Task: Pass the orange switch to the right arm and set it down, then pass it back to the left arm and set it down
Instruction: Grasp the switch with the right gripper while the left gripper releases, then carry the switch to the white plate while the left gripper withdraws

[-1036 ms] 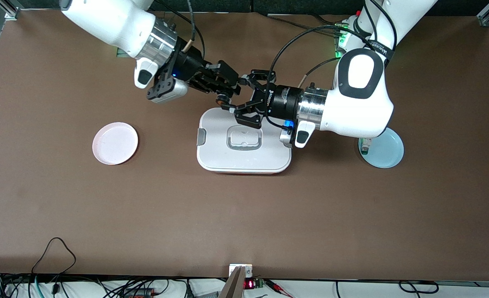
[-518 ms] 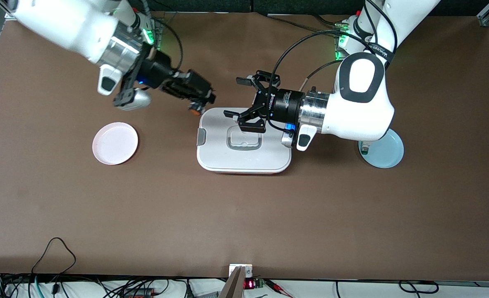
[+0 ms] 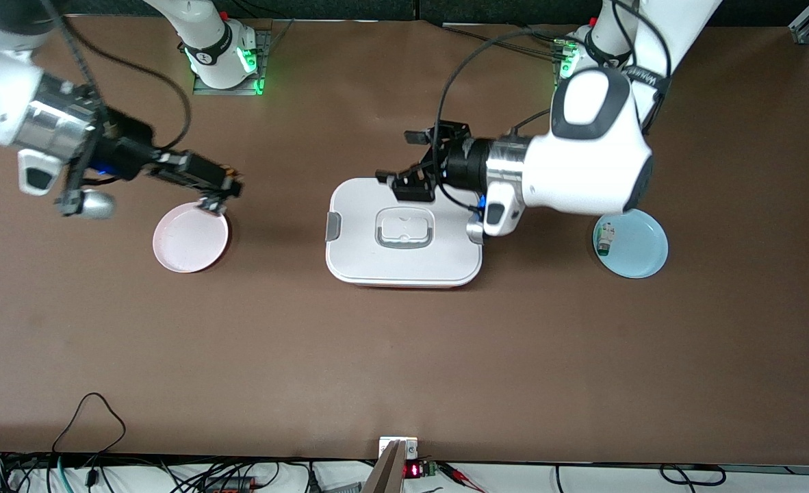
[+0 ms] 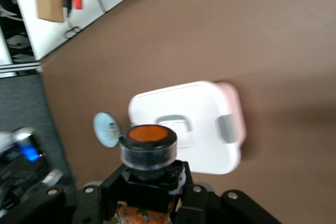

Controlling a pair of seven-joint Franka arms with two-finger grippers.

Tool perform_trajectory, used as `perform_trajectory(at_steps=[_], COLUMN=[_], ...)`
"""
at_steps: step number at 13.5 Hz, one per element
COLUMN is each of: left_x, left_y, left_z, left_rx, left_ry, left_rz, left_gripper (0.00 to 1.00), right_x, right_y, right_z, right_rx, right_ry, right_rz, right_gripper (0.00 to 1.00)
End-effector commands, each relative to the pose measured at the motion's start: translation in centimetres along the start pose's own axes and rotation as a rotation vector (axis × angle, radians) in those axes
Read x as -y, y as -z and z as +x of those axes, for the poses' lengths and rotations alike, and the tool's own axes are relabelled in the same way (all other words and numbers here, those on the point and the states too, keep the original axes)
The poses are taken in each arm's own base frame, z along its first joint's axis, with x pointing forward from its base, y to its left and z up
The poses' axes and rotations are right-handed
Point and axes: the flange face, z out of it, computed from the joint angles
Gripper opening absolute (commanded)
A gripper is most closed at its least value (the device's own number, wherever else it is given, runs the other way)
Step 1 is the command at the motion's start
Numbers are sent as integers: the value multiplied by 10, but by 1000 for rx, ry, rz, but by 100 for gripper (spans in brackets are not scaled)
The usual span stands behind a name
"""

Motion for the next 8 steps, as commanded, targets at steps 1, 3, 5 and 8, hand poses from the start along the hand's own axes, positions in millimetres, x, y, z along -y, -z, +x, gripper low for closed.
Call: perform_trajectory(at_steps=[1, 3, 5, 8], left_x=[15, 26, 35, 43], left_y=[4, 10, 13, 25], left_z=[-25, -29, -32, -26], left_rx=[-148, -225, -321, -369], left_ry=[-262, -433, -575, -694], left_rz=[146, 264, 383, 494], left_gripper=[100, 100, 100, 100], right_x=[-14, -30, -59, -132], right_y=[4, -4, -23, -51], right_z=[9, 17, 29, 47], right_rx=[-10, -11, 8, 27], right_ry=[83, 167, 268, 313], right_rz=[-146, -273, -420, -524], right_gripper=[0, 0, 0, 0])
